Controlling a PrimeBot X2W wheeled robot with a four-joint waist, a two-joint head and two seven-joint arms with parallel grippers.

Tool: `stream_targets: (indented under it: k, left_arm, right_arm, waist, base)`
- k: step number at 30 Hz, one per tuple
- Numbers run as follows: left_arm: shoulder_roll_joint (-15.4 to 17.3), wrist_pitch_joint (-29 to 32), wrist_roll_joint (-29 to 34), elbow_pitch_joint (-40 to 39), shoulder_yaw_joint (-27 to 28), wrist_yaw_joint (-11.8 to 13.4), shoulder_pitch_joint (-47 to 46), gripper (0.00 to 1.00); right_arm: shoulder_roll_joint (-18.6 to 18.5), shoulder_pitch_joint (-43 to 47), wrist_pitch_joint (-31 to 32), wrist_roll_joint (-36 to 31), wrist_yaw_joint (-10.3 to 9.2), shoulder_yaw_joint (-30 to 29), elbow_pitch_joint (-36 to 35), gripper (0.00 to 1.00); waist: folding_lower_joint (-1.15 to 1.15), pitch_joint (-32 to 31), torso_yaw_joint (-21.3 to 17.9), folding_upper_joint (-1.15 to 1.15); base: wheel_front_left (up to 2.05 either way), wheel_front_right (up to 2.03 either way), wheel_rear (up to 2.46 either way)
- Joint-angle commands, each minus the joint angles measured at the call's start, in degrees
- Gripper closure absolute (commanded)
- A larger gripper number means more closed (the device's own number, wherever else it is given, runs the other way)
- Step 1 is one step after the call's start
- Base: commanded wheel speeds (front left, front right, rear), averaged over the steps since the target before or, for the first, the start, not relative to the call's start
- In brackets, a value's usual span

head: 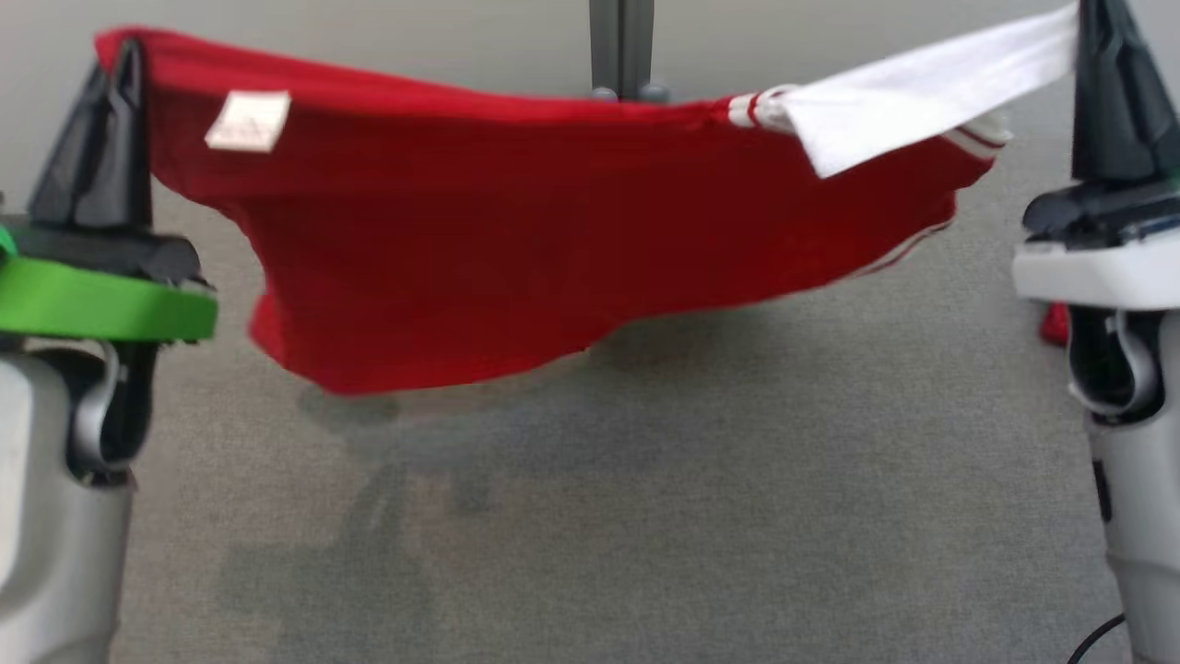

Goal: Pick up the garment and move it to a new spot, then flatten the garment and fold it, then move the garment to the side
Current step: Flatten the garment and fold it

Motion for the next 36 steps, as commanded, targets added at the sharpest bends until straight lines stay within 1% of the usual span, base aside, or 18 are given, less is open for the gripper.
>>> stream_targets:
  k: [1, 4, 6, 7, 10, 12, 14, 17, 20, 24, 27, 30, 33, 35, 36]
  left_arm:
    - [1.1, 2.0, -1.5, -0.6, 0.4, 0.0, -2.6, 1.0]
    - [2.9, 7.1, -4.0, -1.5, 1.0, 0.0, -8.9, 1.0]
    - [4.2, 9.4, -4.3, -1.2, 0.8, 0.0, -11.7, 1.0]
    - [4.3, 10.3, -5.1, -0.5, 0.9, 0.0, -13.1, 1.0]
    - [5.1, 12.4, -6.3, 1.7, 1.3, 0.0, -16.5, 1.0]
    - [5.7, 13.2, -6.4, 3.7, 1.1, 0.0, -18.5, 1.0]
    - [6.1, 13.3, -6.8, 5.8, 0.8, 0.0, -20.3, 1.0]
    - [6.1, 12.4, -7.0, 10.1, 0.6, 0.0, -23.9, 1.0]
    - [5.9, 10.2, -5.9, 14.6, 0.2, 0.1, -29.3, 1.0]
    - [5.0, 5.2, -3.9, 19.5, -0.1, 0.1, -36.9, 1.0]
    - [4.3, 1.7, -3.7, 22.5, 0.0, 0.1, -40.8, 1.0]
    - [4.2, -1.2, -4.6, 26.0, 1.1, 0.1, -41.7, 1.0]
    - [5.0, -3.1, -4.7, 28.7, 0.2, 0.1, -37.9, 1.0]
    - [5.2, -4.2, -5.6, 29.7, -0.8, 0.1, -33.7, 1.0]
    - [5.2, -4.8, -6.7, 30.2, -0.7, 0.1, -30.5, 1.0]
  right_arm:
    - [-0.7, -2.9, 1.0, 0.8, -0.09, 0.1, -0.5, 1.0]
    - [-3.5, -10.4, 4.3, 0.2, -0.09, 0.3, 0.1, 1.0]
    - [-4.4, -14.8, 5.9, -0.6, -0.09, 0.4, 1.4, 1.0]
    - [-5.1, -17.3, 6.7, -1.3, -0.09, 1.1, 2.3, 1.0]
    - [-6.2, -23.1, 8.2, -3.6, -0.09, 2.8, 5.5, 1.0]
    - [-6.1, -27.2, 8.8, -4.6, -0.09, 3.4, 8.1, 1.0]
    - [-5.7, -31.1, 8.8, -6.6, -0.09, 4.5, 10.5, 1.0]
    - [-4.5, -37.3, 7.8, -9.5, -0.1, 3.7, 14.8, 1.0]
    - [-3.2, -44.2, 5.8, -13.7, -0.1, 1.4, 18.8, 1.0]
    - [-1.4, -51.2, 2.8, -18.8, -0.11, -2.4, 23.1, 1.0]
    - [-0.7, -53.9, 1.5, -21.0, -0.11, -4.7, 25.5, 1.0]
    - [1.2, -53.2, 0.6, -20.3, -0.12, -7.2, 27.6, 1.0]
    - [1.8, -49.4, 0.2, -19.6, -0.17, -7.0, 28.4, 1.0]
    - [2.9, -45.4, -0.1, -17.3, -0.17, -7.4, 27.9, 1.0]
    - [3.3, -42.3, -0.2, -16.1, -0.17, -6.7, 27.5, 1.0]
  waist:
    - [0.0, 0.1, 0.1, 0.0]
    - [0.0, 2.3, -0.2, 0.0]
    - [0.0, 4.2, -0.3, 0.0]
    - [0.0, 5.4, -0.4, 0.0]
    - [0.0, 9.1, -0.6, 0.0]
    - [0.0, 11.9, -0.9, 0.0]
    - [0.0, 14.7, -1.5, 0.0]
    - [0.0, 18.7, -2.0, 0.0]
    - [0.0, 22.1, -2.5, 0.0]
    - [0.0, 24.5, -3.0, 0.0]
    - [0.0, 25.0, -3.3, 0.0]
    - [0.0, 25.0, -3.7, 0.0]
    - [0.0, 24.7, -4.2, 0.0]
    - [0.0, 24.3, -4.4, 0.0]
    - [0.0, 23.8, -4.6, 0.0]
  base:
    - [0.0, 0.0, 0.0]
    - [0.0, 0.0, 0.0]
    - [0.0, 0.0, 0.0]
    - [0.0, 0.0, 0.0]
    - [0.0, 0.0, 0.0]
    - [0.0, 0.0, 0.0]
    - [0.0, 0.0, 0.0]
    - [0.0, 0.0, 0.0]
    - [0.0, 0.0, 0.0]
    - [0.0, 0.0, 0.0]
    - [0.0, 0.0, 0.0]
    - [0.0, 0.0, 0.0]
    - [0.0, 0.0, 0.0]
    - [0.0, 0.0, 0.0]
    - [0.0, 0.0, 0.0]
